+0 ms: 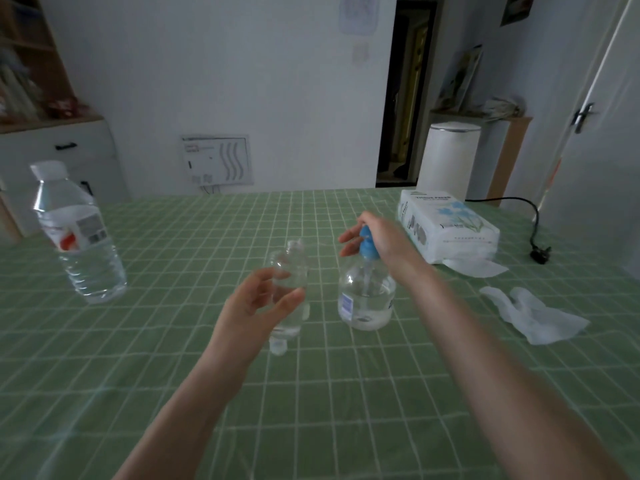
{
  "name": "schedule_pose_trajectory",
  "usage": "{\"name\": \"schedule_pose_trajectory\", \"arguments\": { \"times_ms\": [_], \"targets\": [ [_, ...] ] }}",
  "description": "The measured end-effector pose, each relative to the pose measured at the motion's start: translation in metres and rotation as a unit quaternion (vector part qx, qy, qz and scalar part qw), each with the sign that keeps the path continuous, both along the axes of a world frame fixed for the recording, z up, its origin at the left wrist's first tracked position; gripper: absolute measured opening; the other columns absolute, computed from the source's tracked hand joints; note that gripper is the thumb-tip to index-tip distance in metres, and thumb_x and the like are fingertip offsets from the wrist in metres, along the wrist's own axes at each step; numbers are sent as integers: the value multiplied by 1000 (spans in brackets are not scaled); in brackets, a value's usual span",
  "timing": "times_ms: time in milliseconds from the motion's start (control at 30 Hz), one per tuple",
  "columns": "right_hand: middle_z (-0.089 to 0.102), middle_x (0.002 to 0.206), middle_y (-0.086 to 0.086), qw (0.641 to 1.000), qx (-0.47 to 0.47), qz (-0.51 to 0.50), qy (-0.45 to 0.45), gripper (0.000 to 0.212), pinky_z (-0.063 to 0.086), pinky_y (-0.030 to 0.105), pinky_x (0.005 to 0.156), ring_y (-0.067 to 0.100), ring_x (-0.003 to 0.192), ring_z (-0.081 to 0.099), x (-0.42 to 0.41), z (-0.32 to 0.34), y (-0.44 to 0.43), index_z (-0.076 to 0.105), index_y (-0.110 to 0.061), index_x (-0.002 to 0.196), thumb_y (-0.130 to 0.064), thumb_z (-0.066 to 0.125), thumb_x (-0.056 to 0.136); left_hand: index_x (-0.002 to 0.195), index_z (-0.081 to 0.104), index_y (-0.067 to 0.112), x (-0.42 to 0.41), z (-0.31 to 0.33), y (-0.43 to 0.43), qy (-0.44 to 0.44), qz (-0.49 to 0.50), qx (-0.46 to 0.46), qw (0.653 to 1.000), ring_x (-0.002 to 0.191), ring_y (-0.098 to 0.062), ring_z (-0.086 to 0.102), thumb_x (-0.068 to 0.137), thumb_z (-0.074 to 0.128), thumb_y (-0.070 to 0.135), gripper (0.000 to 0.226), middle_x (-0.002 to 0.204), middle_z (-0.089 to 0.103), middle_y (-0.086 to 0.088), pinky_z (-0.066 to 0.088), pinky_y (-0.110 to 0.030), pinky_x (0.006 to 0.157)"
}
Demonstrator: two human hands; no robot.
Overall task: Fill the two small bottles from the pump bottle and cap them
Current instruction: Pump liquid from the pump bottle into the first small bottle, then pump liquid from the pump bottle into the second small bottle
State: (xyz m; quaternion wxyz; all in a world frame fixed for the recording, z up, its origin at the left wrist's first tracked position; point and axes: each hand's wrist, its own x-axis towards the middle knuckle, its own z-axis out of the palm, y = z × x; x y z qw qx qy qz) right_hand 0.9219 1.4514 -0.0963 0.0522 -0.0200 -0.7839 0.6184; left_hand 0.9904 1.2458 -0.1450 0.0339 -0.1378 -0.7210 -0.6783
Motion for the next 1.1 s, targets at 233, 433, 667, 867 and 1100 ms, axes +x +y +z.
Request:
{"name": "schedule_pose_trajectory", "arguments": {
  "times_ms": [233, 433, 667, 867, 1100],
  "targets": [
    [68, 68, 7, 1000, 31, -5, -2, 45, 40, 25, 63, 12, 61, 57, 0, -2, -1, 66, -8, 77, -25, 29, 97, 111, 62, 19, -6, -6, -36, -23, 60, 17, 998, 97, -18, 66, 69, 69, 32, 44, 102, 71, 0, 50, -32, 80],
    [69, 61, 3, 999, 37, -9, -2, 48, 36, 23, 66, 4, 53, 60, -2, -5, -1, 67, -9, 75, -26, 28, 97, 107, 60, 19, -37, -30, -63, -57, 124, 22, 990, 101, -21, 63, 77, 72, 21, 32, 104, 67, -1, 48, -44, 93],
    [68, 60, 3, 999, 38, -9, -7, 49, 37, 24, 61, 4, 50, 57, -3, -5, 1, 67, -10, 73, -27, 28, 97, 104, 56, 26, -54, -49, -67, -68, 134, -9, 989, 91, -5, 60, 78, 71, 25, 30, 102, 64, 9, 44, -24, 70],
    [69, 60, 1, 999, 48, -11, 1, 47, 39, 25, 62, 11, 60, 56, -5, -7, 2, 68, -9, 79, -29, 29, 97, 109, 55, 22, -57, -50, -68, -62, 128, -31, 989, 90, -5, 60, 80, 70, 23, 33, 99, 63, 10, 44, -22, 70],
    [69, 57, 0, 999, 41, -12, 4, 46, 39, 25, 63, 12, 61, 56, -6, -8, 3, 68, -9, 78, -28, 30, 97, 107, 54, 22, -55, -50, -65, -47, 140, -54, 988, 85, -6, 60, 81, 68, 18, 30, 97, 64, 5, 43, -22, 69]
  ]
}}
